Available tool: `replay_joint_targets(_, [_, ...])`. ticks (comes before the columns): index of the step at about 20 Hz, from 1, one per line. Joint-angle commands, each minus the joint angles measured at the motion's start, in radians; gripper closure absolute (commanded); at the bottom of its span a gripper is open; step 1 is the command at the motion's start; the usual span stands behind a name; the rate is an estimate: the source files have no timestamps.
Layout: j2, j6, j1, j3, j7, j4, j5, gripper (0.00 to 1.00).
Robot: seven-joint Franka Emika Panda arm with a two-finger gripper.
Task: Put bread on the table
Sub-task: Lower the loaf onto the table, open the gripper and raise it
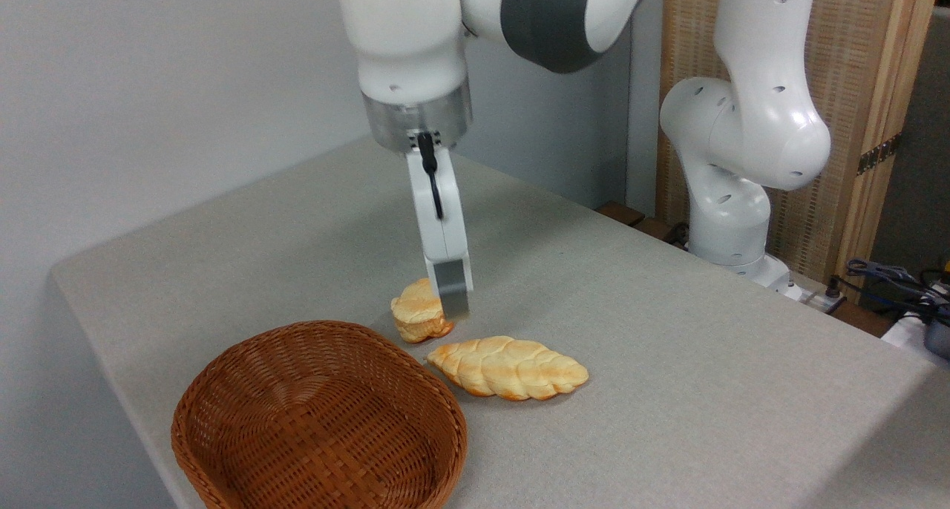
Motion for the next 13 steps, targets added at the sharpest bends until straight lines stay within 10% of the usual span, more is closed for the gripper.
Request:
replay_joint_targets(1, [-0.004,0.019,-0.015,-0.025,-0.183,0.042,0.028,0.00])
replay_joint_targets(9, [0.027,0.053,-0.017,-0.112,-0.679,0.085,0.084,0.00])
replay_joint_targets(13, [0.037,0.073,-0.015,-0.111,-0.685,0.085,0.084,0.00])
